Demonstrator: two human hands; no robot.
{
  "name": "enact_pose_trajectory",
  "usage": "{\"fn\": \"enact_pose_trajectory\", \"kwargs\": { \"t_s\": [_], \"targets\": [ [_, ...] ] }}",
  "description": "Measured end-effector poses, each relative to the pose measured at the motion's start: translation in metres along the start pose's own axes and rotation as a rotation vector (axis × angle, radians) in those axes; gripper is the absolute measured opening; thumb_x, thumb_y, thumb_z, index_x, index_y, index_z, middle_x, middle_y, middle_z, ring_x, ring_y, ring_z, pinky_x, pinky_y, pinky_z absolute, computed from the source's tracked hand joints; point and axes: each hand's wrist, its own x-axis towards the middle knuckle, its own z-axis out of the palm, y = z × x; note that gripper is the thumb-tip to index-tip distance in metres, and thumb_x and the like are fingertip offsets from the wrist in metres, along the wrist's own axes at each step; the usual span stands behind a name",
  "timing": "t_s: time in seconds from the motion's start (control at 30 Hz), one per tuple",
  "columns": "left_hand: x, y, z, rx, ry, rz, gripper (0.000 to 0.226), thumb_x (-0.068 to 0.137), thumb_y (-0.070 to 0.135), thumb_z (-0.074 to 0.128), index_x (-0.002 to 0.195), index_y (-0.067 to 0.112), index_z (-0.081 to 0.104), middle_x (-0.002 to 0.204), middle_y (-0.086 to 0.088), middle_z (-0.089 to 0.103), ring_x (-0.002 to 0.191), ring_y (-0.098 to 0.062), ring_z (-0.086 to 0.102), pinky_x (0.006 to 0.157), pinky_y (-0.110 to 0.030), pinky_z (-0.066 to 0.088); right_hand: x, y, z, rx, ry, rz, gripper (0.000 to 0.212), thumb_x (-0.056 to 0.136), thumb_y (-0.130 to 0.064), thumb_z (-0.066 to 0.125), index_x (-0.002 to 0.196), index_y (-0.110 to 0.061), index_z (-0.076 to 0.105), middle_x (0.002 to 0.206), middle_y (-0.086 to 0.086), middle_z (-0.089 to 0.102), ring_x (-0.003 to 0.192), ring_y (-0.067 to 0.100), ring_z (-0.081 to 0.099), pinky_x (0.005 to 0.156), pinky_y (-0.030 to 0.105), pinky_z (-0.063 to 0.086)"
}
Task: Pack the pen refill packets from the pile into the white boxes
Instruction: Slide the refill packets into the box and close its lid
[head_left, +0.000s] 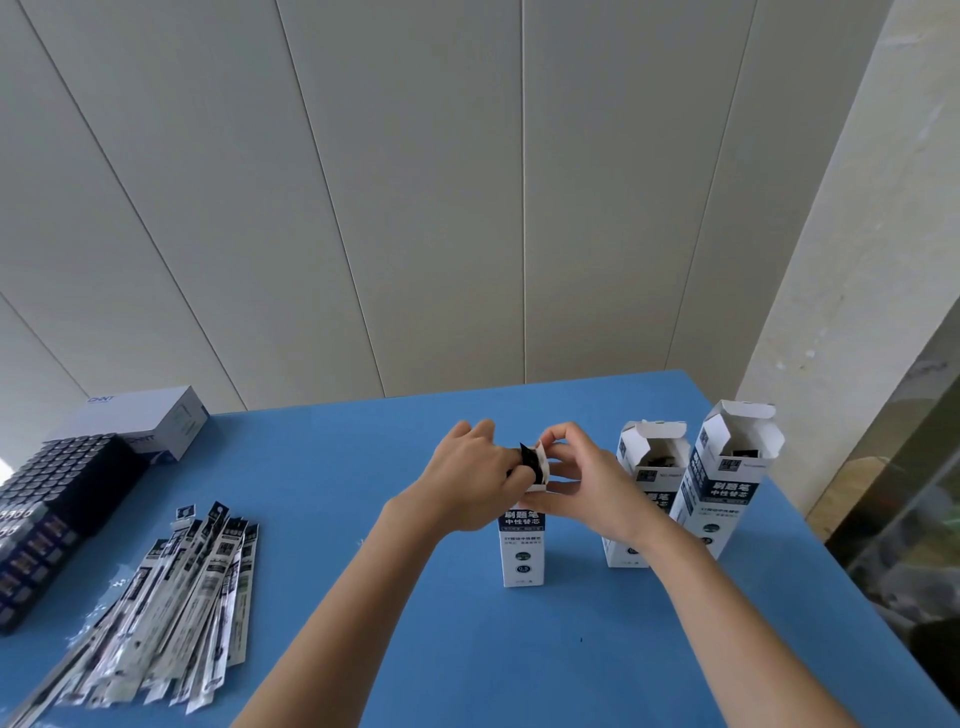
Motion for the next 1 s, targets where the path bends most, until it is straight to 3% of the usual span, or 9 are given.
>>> {"fn": "enact_pose_trajectory", "kwargs": {
  "t_s": [0.13,0.2,0.3,0.43,0.57,0.67,0.77,0.9,1.0],
  "targets": [
    [-0.004,-0.004,0.004,-0.209,0.072,-0.060,0.032,0.093,0.022,0.032,0.091,0.011,0.062,0.071,-0.002,0.045,0.087,-0.019,0.040,0.074,-0.028,0.028,-0.001,0.001,0.000,0.008,0.003,0.006,0.044,0.071,-0.006,0.077,0.096,-0.020,0.043,0.096,-0.007,0.066,0.089,0.001,0.063,0.085,0.025,0.055],
    [-0.009,-0.008,0.009,-0.440,0.189,-0.111,0.028,0.091,0.014,0.040,0.104,0.019,0.064,0.084,-0.001,0.052,0.087,-0.014,0.045,0.074,-0.026,0.035,-0.001,0.002,0.000,0.020,0.006,0.014,0.045,0.071,-0.005,0.077,0.096,-0.020,0.043,0.096,-0.008,0.065,0.089,-0.002,0.063,0.082,0.022,0.054],
    [-0.016,-0.009,0.018,-0.686,0.432,-0.194,0.028,0.087,0.005,0.046,0.104,0.021,0.062,0.092,0.011,0.059,0.083,-0.001,0.047,0.069,-0.015,0.037,-0.001,0.003,0.001,0.029,0.012,0.020,0.045,0.072,-0.004,0.076,0.100,-0.018,0.044,0.099,-0.010,0.064,0.091,-0.005,0.062,0.078,0.016,0.052],
    [-0.023,0.000,0.029,-0.858,0.692,-0.487,0.017,0.091,0.010,0.047,0.106,0.014,0.053,0.097,0.004,0.050,0.088,-0.015,0.047,0.068,-0.017,0.036,-0.004,0.004,0.004,0.028,0.008,0.008,0.044,0.073,-0.007,0.075,0.102,-0.021,0.044,0.107,-0.010,0.064,0.097,-0.004,0.061,0.079,0.014,0.051],
    [-0.028,0.006,0.046,-1.170,0.421,-0.750,0.026,0.097,0.036,0.036,0.094,0.012,0.045,0.092,-0.004,0.046,0.080,-0.017,0.043,0.076,-0.029,0.036,-0.009,0.005,0.006,0.036,0.028,-0.001,0.043,0.075,-0.010,0.074,0.103,-0.027,0.046,0.116,-0.009,0.062,0.101,-0.002,0.061,0.081,0.012,0.049],
    [-0.031,0.022,0.047,-1.426,0.269,-0.601,0.046,0.098,0.046,0.022,0.104,0.018,0.058,0.101,0.004,0.059,0.093,-0.011,0.055,0.087,-0.021,0.039,-0.012,0.003,0.010,0.018,0.043,-0.017,0.043,0.077,-0.013,0.072,0.104,-0.033,0.046,0.117,-0.016,0.059,0.106,-0.004,0.058,0.086,0.012,0.048],
    [-0.028,0.035,0.047,-1.498,0.245,-0.460,0.046,0.099,0.045,0.017,0.105,0.031,0.061,0.094,0.012,0.067,0.078,0.012,0.061,0.064,0.000,0.042,-0.016,0.003,0.016,0.012,0.064,-0.024,0.044,0.080,-0.015,0.069,0.111,-0.035,0.046,0.120,-0.021,0.054,0.111,-0.008,0.053,0.095,0.015,0.046],
    [-0.021,0.038,0.052,-1.514,0.265,-0.428,0.040,0.099,0.044,0.023,0.114,0.024,0.055,0.108,-0.003,0.065,0.088,-0.003,0.063,0.070,-0.014,0.048,-0.021,0.002,0.020,0.025,0.051,0.005,0.050,0.088,-0.021,0.060,0.130,-0.038,0.038,0.125,-0.025,0.050,0.112,-0.017,0.048,0.098,0.010,0.042],
    [-0.019,0.038,0.052,-1.541,0.289,-0.400,0.035,0.100,0.040,0.024,0.114,0.024,0.052,0.103,0.002,0.062,0.089,-0.007,0.058,0.074,-0.020,0.045,-0.024,-0.001,0.022,0.150,0.021,0.048,0.045,0.096,-0.032,0.041,0.140,-0.034,0.031,0.138,-0.028,0.039,0.123,-0.021,0.034,0.106,0.010,0.030]
  ]
}}
